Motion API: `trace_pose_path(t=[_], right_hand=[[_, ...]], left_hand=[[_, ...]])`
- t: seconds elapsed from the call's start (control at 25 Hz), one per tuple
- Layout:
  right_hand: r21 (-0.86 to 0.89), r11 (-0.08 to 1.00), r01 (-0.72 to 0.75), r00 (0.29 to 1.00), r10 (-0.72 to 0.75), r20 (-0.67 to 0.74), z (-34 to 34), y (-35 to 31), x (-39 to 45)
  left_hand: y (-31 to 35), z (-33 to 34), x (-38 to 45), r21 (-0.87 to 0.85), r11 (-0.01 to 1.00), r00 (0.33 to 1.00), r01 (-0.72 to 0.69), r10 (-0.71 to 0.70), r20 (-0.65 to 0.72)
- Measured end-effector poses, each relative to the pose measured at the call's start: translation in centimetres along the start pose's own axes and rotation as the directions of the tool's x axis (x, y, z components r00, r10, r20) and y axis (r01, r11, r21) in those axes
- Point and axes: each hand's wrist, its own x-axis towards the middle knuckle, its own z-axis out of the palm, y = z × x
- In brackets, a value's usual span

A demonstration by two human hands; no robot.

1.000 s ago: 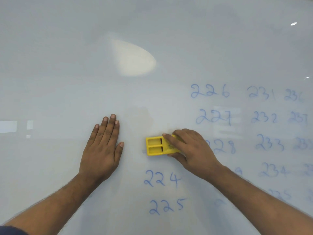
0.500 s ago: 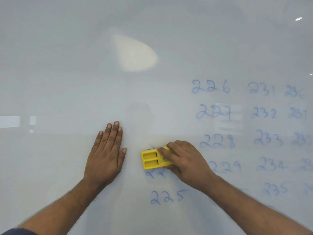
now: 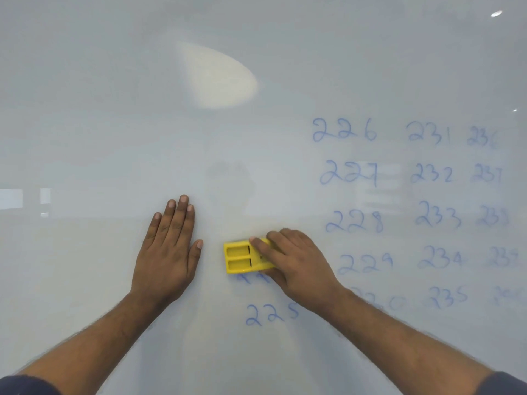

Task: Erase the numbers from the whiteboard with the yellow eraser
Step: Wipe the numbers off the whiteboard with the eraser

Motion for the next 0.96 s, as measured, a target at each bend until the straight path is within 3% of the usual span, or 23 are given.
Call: trace_pose_path(t=[0.16, 0.4, 0.6, 0.8, 0.96], right_hand=[[-0.051, 0.995, 0.084, 0.994, -0.08, 0.078, -1.5, 2.3, -2.3], [-0.009, 0.982, -0.191, 0.98, 0.19, -0.061, -1.3, 2.0, 1.0], [0.016, 1.0, -0.008, 1.0, 0.008, -0.006, 1.1, -1.9, -1.6], [-0.029, 0.994, 0.103, 0.99, -0.1, 0.095, -0.1, 0.3, -5.0], [0.007, 0.992, -0.124, 0.992, 0.124, 0.001, -0.9, 1.5, -2.3]], left_hand=[[0.1, 0.0, -0.6, 0.004, 1.0, 1.0, 0.005, -0.005, 0.016], [0.8, 0.2, -2.0, -0.025, 1.0, 0.999, 0.011, -0.01, 0.047], [1.0, 0.5, -2.5, -0.035, 0.999, 0.999, 0.022, -0.021, 0.025], [1.0, 0.4, -2.6, -0.029, 0.999, 1.0, 0.026, -0.026, 0.016], [1.2, 0.4, -3.0, -0.047, 0.998, 0.999, 0.044, -0.043, 0.026]])
